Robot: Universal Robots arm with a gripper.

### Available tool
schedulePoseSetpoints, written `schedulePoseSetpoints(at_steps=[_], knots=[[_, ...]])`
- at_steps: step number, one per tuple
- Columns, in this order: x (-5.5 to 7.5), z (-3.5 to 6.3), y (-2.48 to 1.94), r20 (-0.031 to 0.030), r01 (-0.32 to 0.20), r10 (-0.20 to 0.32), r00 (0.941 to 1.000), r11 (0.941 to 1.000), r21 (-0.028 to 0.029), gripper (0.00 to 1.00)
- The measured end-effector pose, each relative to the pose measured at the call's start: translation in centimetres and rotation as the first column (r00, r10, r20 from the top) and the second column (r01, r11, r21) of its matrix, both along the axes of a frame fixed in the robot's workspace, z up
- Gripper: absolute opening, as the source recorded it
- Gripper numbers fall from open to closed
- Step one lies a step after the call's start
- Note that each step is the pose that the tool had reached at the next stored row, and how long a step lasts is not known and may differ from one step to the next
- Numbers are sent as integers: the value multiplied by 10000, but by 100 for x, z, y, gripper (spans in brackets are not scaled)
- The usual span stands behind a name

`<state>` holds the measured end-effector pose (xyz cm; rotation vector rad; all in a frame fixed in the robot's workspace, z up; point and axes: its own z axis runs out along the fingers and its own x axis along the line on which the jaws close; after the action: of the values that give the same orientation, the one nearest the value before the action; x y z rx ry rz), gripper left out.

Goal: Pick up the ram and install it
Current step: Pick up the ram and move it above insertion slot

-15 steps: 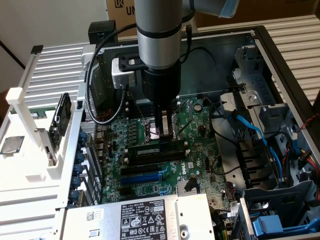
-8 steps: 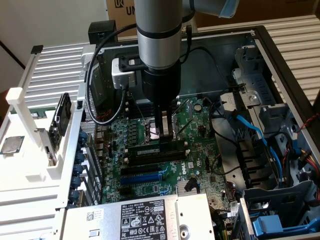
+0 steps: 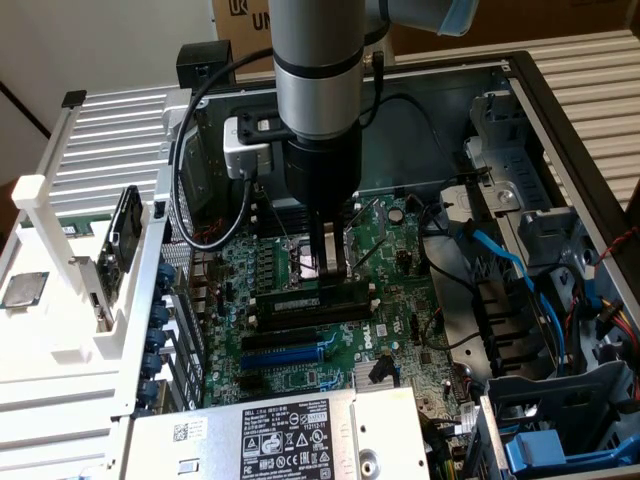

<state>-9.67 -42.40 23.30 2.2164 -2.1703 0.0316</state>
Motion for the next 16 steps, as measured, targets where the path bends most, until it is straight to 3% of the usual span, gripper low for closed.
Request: schedulePoseSetpoints(at_steps=[16], knots=[[-2,-16,-2,1,73,-73,10000,10000,-1,13]])
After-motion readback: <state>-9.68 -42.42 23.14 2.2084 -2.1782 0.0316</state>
